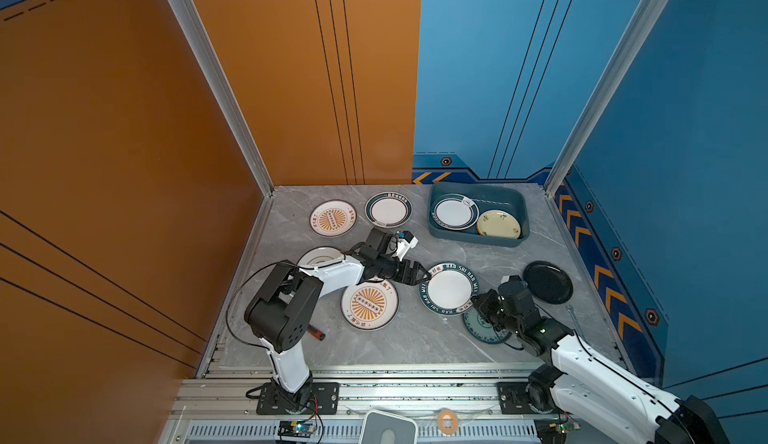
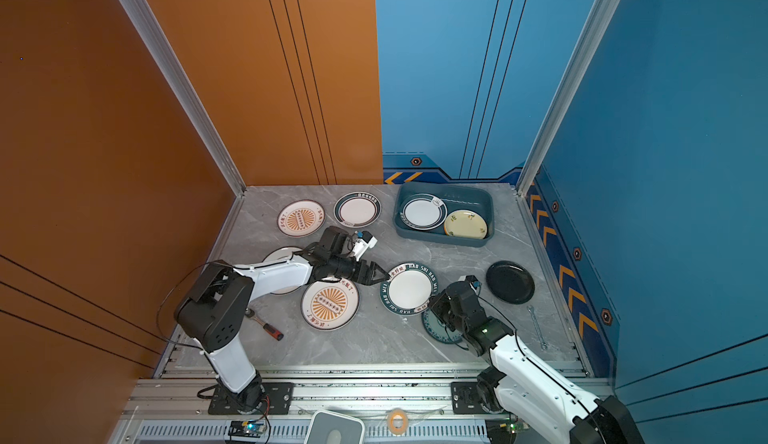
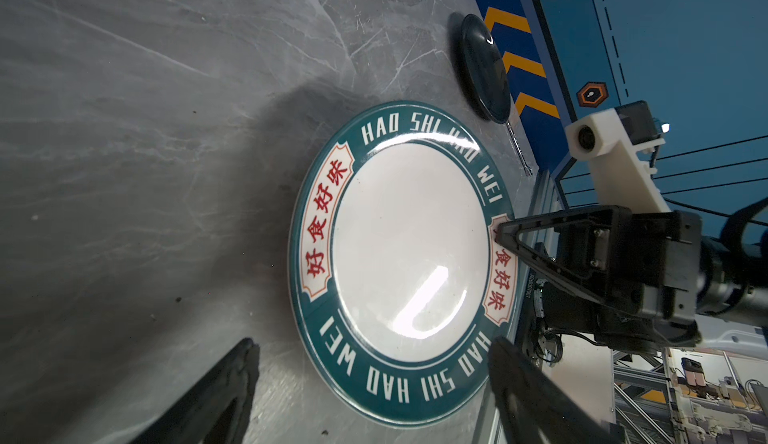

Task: Place the plates into the plastic bin on the countertop

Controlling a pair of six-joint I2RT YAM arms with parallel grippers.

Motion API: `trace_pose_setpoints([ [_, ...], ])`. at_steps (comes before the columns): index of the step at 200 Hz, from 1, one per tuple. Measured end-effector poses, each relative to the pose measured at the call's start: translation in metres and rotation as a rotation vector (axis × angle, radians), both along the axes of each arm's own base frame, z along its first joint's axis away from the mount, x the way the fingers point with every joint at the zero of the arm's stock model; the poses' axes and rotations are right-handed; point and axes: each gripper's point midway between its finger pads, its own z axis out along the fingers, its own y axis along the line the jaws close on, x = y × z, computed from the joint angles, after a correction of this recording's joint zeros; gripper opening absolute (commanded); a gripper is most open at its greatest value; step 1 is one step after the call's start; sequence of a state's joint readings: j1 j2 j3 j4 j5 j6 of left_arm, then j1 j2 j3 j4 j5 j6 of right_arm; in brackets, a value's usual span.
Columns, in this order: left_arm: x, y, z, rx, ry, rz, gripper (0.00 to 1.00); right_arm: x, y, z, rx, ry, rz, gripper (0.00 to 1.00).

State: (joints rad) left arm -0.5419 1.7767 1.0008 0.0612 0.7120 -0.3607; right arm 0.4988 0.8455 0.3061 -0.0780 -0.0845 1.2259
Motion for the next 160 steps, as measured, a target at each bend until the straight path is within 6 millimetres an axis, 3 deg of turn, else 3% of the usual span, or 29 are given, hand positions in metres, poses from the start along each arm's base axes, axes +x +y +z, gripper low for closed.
trace_pose_setpoints([
  [37,0.002,0.000,-0.010,-0.003,0.023,0.001,0.88,0.003,0.003,0.006,0.038,-0.011,0.012,0.00],
  [41,0.002,0.000,-0.011,-0.004,0.025,0.000,0.83,0.003,0.003,0.006,0.039,-0.012,0.012,0.00],
  [85,0.003,-0.006,-0.024,-0.031,0.079,0.000,0.71,0.007,0.008,0.016,0.071,-0.040,0.028,0.00],
  [160,0.001,-0.013,-0.013,-0.089,0.104,-0.019,0.35,0.015,0.025,0.022,0.113,-0.055,0.078,0.00],
])
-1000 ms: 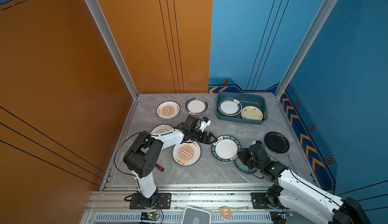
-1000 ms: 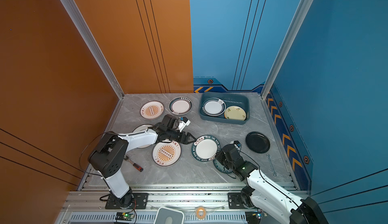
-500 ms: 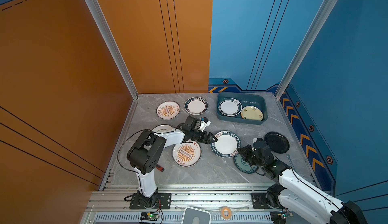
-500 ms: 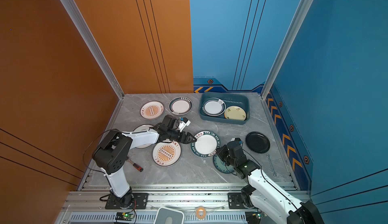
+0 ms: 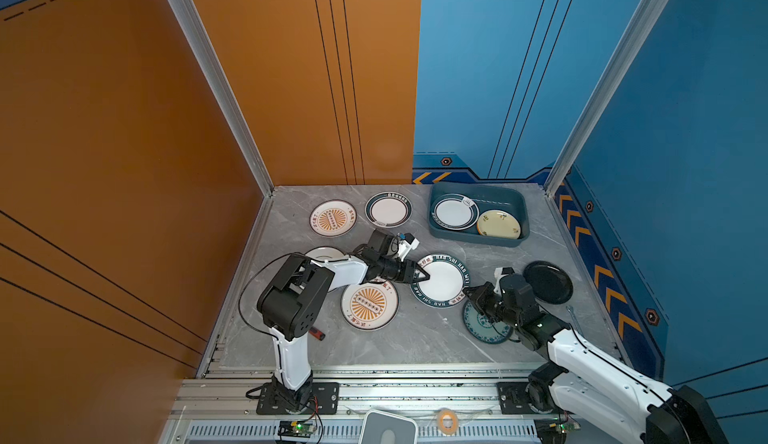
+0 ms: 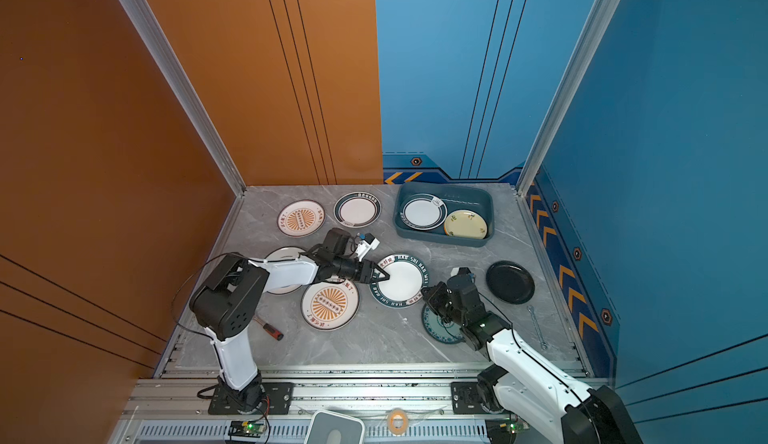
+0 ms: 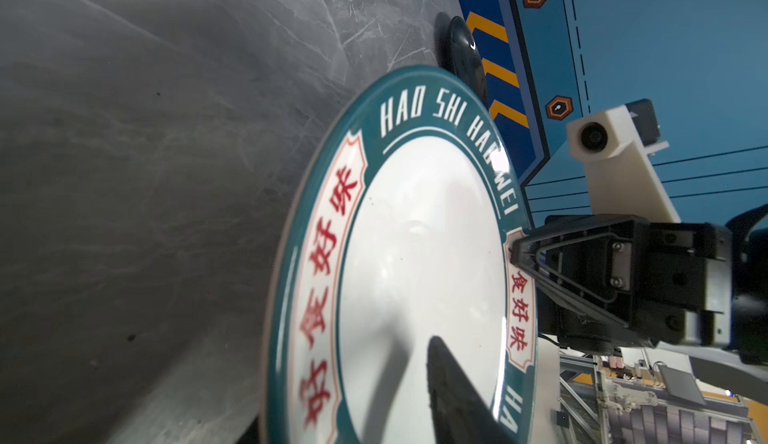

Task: Place the plates into the plastic bin on the countertop

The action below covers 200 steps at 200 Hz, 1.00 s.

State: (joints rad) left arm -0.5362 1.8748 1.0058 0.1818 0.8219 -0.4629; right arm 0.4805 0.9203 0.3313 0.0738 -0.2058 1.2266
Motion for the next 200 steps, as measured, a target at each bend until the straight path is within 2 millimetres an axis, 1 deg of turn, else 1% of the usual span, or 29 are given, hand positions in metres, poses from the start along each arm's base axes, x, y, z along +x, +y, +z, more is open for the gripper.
trace_pose_setpoints([
  [21,0.001,0.000,0.004,-0.020,0.016,0.002,0.27,0.001,0.002,0.001,-0.002,-0.003,0.005,0.00],
  [43,0.002,0.001,0.009,-0.036,0.032,0.007,0.23,0.001,0.002,-0.001,-0.008,-0.001,0.008,0.00],
  [47,0.002,0.001,0.010,-0.039,0.037,0.007,0.17,0.001,0.002,-0.001,-0.010,-0.002,0.010,0.00],
  [57,0.002,0.002,0.013,-0.052,0.054,0.011,0.08,0.001,0.002,-0.003,-0.019,0.003,0.014,0.00],
  [67,0.002,0.001,0.020,-0.074,0.070,0.010,0.00,-0.001,0.001,-0.009,-0.045,0.016,0.030,0.00],
  [75,0.004,0.001,0.026,-0.084,0.071,0.019,0.00,-0.003,0.003,-0.012,-0.054,0.021,0.047,0.00],
  [85,0.005,0.003,0.028,-0.085,0.075,0.024,0.00,-0.002,0.006,-0.011,-0.058,0.012,0.061,0.00],
  [93,0.005,0.003,0.029,-0.086,0.078,0.027,0.00,-0.001,0.007,-0.010,-0.061,0.006,0.065,0.03],
  [103,0.006,0.004,0.029,-0.086,0.079,0.030,0.00,0.000,0.008,-0.010,-0.065,0.005,0.071,0.09],
  [114,0.006,0.005,0.028,-0.085,0.080,0.032,0.00,0.001,0.010,-0.011,-0.066,0.004,0.082,0.18],
  [135,0.006,0.004,0.029,-0.085,0.063,0.022,0.00,0.001,0.014,-0.013,-0.069,0.005,0.106,0.27],
  [155,0.006,0.004,0.033,-0.092,0.051,0.020,0.00,0.003,0.017,-0.007,-0.077,-0.020,0.133,0.32],
  [200,0.009,0.000,0.054,-0.146,0.017,0.015,0.00,0.012,0.023,0.014,-0.082,-0.097,0.180,0.41],
])
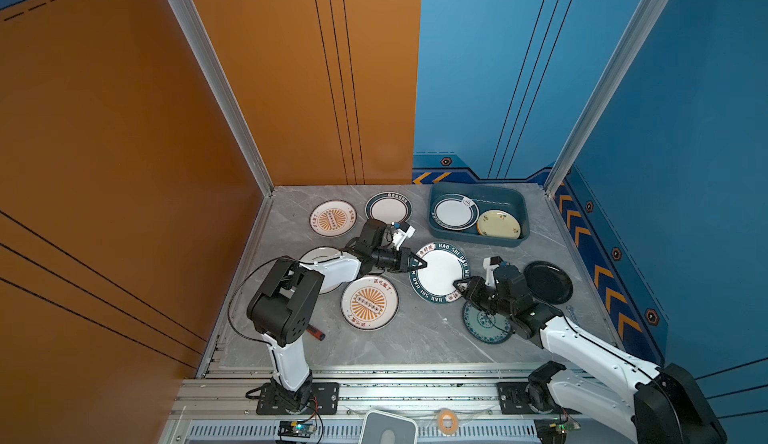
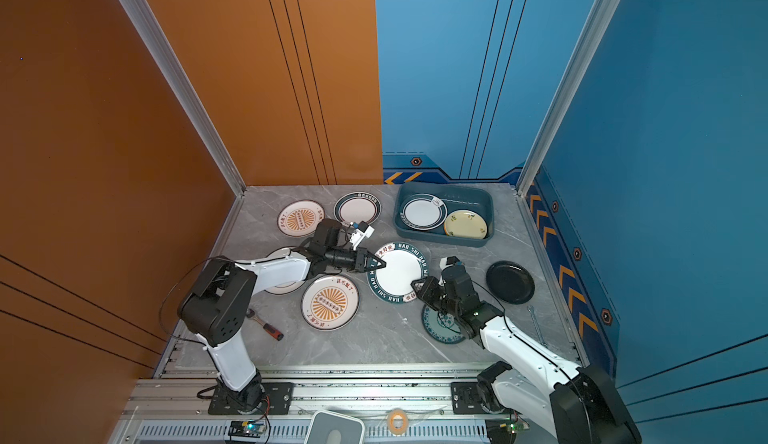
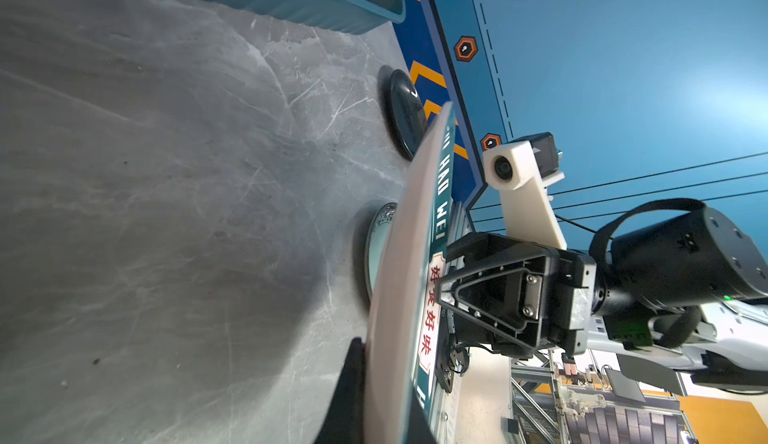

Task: Place the plates into the plastic bin on the countertop

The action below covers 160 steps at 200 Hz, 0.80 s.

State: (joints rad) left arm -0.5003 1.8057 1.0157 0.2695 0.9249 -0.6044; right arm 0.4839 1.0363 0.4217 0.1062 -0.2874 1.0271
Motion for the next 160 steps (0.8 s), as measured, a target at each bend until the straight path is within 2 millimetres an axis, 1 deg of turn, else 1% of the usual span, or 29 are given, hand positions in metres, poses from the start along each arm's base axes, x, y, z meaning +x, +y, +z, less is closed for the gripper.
trace_pose_setpoints([
  [23,-0.001,-0.002,0.008,-0.024,0.003,-0.005,0.00,0.004,0.005,0.009,0.021,-0.042,0.032,0.41],
  [40,-0.003,-0.004,0.016,-0.047,0.010,-0.013,0.00,0.006,0.010,0.015,0.032,-0.076,0.059,0.39],
  [47,-0.004,-0.005,0.019,-0.060,0.010,-0.017,0.00,0.007,0.011,0.018,0.036,-0.092,0.067,0.37],
  [60,-0.004,-0.007,0.025,-0.077,0.010,-0.022,0.00,0.009,0.013,0.024,0.044,-0.124,0.083,0.29],
  [81,-0.001,-0.005,0.033,-0.106,0.006,-0.021,0.00,0.014,0.014,0.036,0.067,-0.177,0.094,0.18],
  [109,0.001,-0.005,0.036,-0.118,0.000,-0.016,0.00,0.017,0.013,0.041,0.070,-0.203,0.095,0.07],
  [122,0.002,-0.005,0.038,-0.122,-0.001,-0.014,0.06,0.018,0.013,0.042,0.070,-0.209,0.096,0.03],
  [129,0.002,-0.005,0.038,-0.123,0.001,-0.014,0.10,0.018,0.014,0.043,0.071,-0.213,0.097,0.02],
  [135,0.003,-0.005,0.038,-0.125,-0.001,-0.014,0.14,0.018,0.014,0.044,0.072,-0.216,0.097,0.01],
  [147,0.004,-0.005,0.039,-0.124,-0.005,-0.009,0.26,0.019,0.014,0.046,0.069,-0.226,0.101,0.00],
  [160,-0.002,-0.009,0.037,-0.120,0.007,-0.023,0.34,0.019,0.020,0.057,0.073,-0.263,0.130,0.00],
])
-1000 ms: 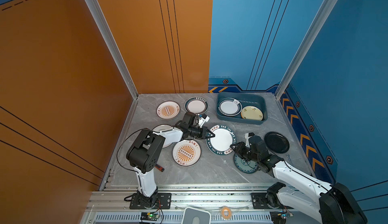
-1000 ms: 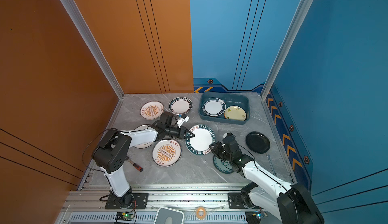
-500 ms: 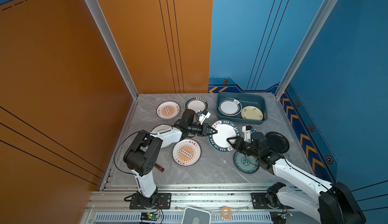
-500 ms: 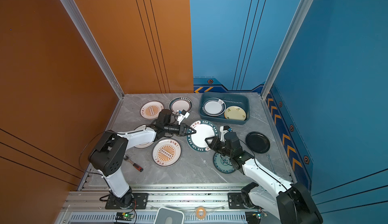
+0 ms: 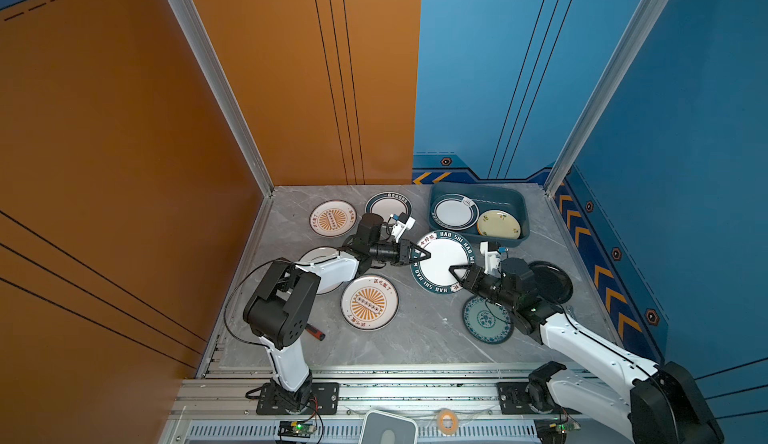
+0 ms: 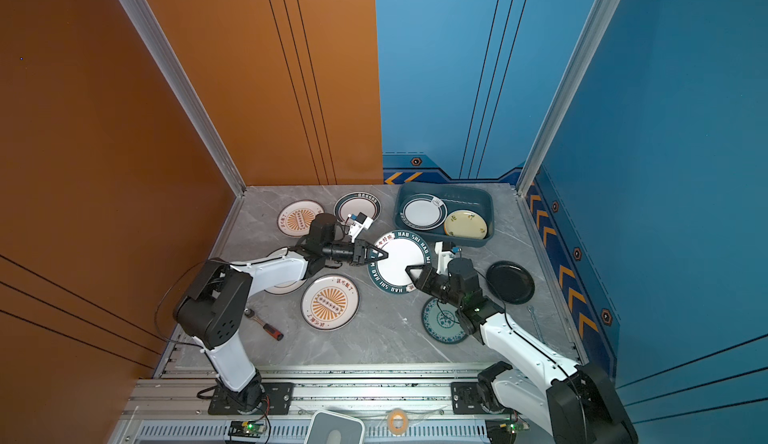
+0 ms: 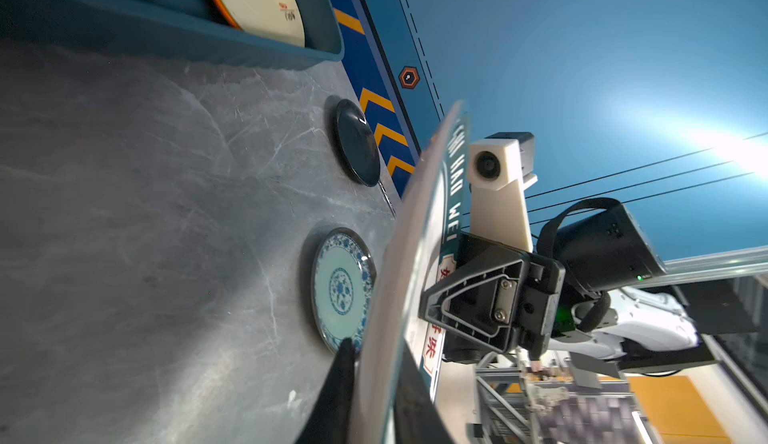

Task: Place the plates into the plastic bin on the countertop
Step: 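Carry the HAO SHI HAO WEI plate with the right gripper into the teal bin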

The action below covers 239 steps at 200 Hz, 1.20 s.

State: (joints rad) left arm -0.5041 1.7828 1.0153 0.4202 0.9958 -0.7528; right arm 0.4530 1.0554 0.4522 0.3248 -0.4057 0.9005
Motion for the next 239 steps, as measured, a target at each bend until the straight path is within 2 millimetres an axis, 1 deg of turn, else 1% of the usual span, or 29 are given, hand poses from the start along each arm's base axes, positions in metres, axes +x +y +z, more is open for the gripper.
trace_pose_setpoints([
  [14,-0.009,-0.007,-0.001,0.001,0.011,-0.024,0.43,0.002,0.005,0.015,0.006,-0.042,0.023,0.00],
  [33,-0.009,-0.007,0.005,-0.008,-0.001,-0.026,0.50,0.005,0.004,0.020,-0.007,-0.062,0.023,0.00],
  [40,-0.009,-0.007,0.005,-0.009,-0.004,-0.027,0.58,0.005,0.005,0.021,-0.012,-0.065,0.026,0.00],
  [52,-0.009,-0.007,0.007,-0.011,-0.005,-0.026,0.67,0.006,0.005,0.024,-0.017,-0.074,0.029,0.00],
  [67,-0.009,-0.006,0.010,-0.013,-0.012,-0.025,0.81,0.007,0.006,0.027,-0.025,-0.078,0.030,0.00],
  [73,-0.010,-0.006,0.011,-0.014,-0.021,-0.025,0.85,0.008,0.006,0.028,-0.030,-0.077,0.031,0.00],
  [75,-0.010,-0.006,0.012,-0.015,-0.022,-0.025,0.89,0.008,0.005,0.028,-0.031,-0.077,0.030,0.00],
  [83,-0.011,-0.005,0.014,-0.017,-0.022,-0.024,1.00,0.010,0.005,0.030,-0.034,-0.076,0.028,0.00],
  [87,-0.011,-0.005,0.016,-0.018,-0.030,-0.024,0.98,0.011,0.005,0.032,-0.035,-0.079,0.026,0.00],
  [106,-0.013,-0.002,0.022,-0.023,-0.038,-0.017,0.98,0.016,0.002,0.038,-0.038,-0.082,0.013,0.00],
  [129,-0.010,0.005,0.027,-0.024,-0.054,0.013,0.98,0.025,-0.009,0.037,-0.052,-0.064,-0.030,0.00],
  [145,-0.003,0.019,0.025,0.001,-0.062,0.069,0.98,0.036,-0.023,0.036,-0.076,-0.029,-0.081,0.00],
  [150,0.001,0.026,0.023,0.026,-0.066,0.101,0.98,0.041,-0.028,0.037,-0.083,-0.020,-0.100,0.00],
  [165,0.008,0.041,0.019,0.096,-0.086,0.173,0.98,0.060,-0.046,0.044,-0.100,0.002,-0.170,0.00],
  [172,0.013,0.051,0.016,0.147,-0.104,0.221,0.98,0.071,-0.056,0.047,-0.102,0.009,-0.208,0.00],
  [178,0.014,0.056,0.016,0.174,-0.113,0.243,0.98,0.077,-0.062,0.050,-0.103,0.011,-0.226,0.00],
  [186,0.015,0.065,0.016,0.225,-0.136,0.281,0.98,0.091,-0.073,0.053,-0.109,0.022,-0.268,0.00],
  [197,0.015,0.075,0.017,0.272,-0.160,0.322,0.98,0.107,-0.085,0.057,-0.118,0.035,-0.307,0.00],
  [205,0.016,0.083,0.020,0.299,-0.181,0.355,0.98,0.117,-0.090,0.058,-0.125,0.047,-0.326,0.00],
  [220,0.018,0.099,0.025,0.334,-0.209,0.420,0.98,0.142,-0.102,0.058,-0.137,0.071,-0.366,0.00],
  [239,0.020,0.124,0.023,0.372,-0.223,0.509,0.98,0.171,-0.112,0.052,-0.144,0.103,-0.395,0.00],
])
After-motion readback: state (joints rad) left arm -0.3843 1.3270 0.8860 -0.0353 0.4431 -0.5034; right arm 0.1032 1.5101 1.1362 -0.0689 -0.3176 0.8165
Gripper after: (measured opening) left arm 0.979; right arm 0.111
